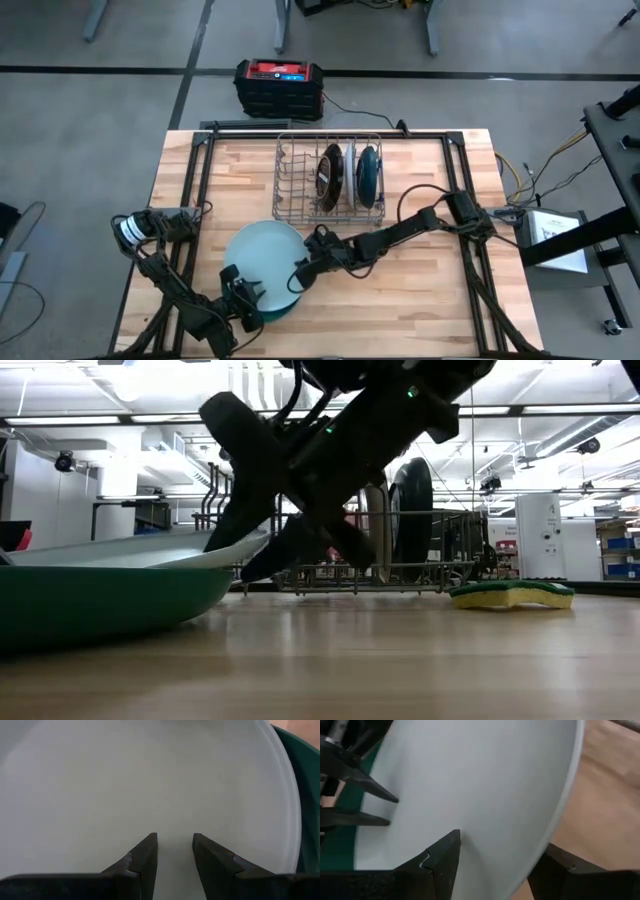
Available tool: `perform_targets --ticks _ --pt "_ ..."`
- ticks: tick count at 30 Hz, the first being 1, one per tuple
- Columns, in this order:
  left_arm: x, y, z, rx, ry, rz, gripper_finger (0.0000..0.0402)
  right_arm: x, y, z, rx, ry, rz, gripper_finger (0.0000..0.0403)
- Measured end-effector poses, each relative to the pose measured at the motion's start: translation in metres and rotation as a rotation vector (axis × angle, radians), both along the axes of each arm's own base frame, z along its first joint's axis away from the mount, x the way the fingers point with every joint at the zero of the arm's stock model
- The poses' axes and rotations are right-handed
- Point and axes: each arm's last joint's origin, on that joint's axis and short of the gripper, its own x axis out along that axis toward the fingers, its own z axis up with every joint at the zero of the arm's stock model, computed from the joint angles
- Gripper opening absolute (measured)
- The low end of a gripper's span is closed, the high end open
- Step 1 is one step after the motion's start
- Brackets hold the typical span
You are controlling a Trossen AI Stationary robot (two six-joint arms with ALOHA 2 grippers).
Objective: Sort dishes
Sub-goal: Put the white plate into the dish rack
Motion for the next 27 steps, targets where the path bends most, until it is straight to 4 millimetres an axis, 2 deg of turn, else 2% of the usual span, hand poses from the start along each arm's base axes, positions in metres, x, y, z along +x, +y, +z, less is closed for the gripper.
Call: perform_targets --ticks 4,10,12,18,27 --pt "0.000 0.000 0.000 0.002 -0.002 -0.001 0.0116 0.000 -0.001 0.000 -0.017 0.005 0.008 0.0155" --pt "0.000 -0.001 0.001 0.008 0.000 -0.005 0.0116 -0.001 -0.001 0.013 -0.008 -0.020 0.008 0.0038" --pt "0.001 -0.002 0.004 0.014 0.003 -0.007 0.0116 -0.001 -0.001 0.017 -0.002 -0.032 0.009 0.0015" --pt "0.006 -0.010 0.020 0.051 0.037 -0.035 0.0116 -0.003 -0.001 0.026 -0.006 -0.041 0.023 0.0010" --pt "0.012 -0.035 0.073 0.136 0.047 -0.117 0.0116 -0.014 0.001 0.065 -0.074 -0.093 0.093 0.0001"
